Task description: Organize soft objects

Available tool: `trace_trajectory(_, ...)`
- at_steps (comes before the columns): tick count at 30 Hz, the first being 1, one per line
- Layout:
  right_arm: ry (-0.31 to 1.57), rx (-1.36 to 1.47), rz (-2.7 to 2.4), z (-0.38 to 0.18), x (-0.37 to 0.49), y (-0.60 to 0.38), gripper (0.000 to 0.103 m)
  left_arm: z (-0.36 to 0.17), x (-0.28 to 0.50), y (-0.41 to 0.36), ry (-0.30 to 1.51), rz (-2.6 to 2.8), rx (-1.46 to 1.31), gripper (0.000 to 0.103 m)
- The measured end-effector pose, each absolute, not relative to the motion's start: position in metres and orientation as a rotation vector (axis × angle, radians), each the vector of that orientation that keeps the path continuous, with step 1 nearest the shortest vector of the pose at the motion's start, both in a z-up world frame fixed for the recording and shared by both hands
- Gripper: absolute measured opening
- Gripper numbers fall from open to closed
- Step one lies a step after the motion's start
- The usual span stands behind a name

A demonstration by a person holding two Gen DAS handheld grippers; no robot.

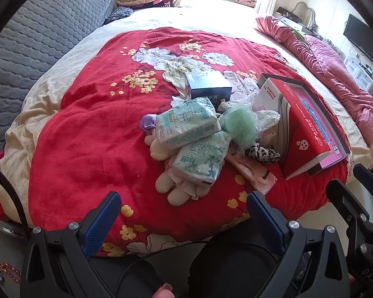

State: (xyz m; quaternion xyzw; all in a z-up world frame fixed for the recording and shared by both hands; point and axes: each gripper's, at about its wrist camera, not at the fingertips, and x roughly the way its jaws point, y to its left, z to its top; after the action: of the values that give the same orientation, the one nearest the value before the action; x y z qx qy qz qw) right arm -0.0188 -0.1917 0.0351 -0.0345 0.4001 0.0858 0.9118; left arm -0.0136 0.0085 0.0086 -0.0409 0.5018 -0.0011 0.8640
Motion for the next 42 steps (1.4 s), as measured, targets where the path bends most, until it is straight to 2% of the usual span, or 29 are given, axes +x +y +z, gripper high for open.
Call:
trace_trajectory(26, 0.839, -0.074, 0.181, 0.029, -0.015, -0.192, 0.088, 0.008, -0.007, 0.025, 1.038, 0.016, -0.116, 0.101)
trace_trajectory(42, 0.852, -0.146, 0.251, 0.016, 0.025, -0.171, 0.088, -0.003, 0.064, 0.047, 1.105, -0.074, -0.264, 0.101)
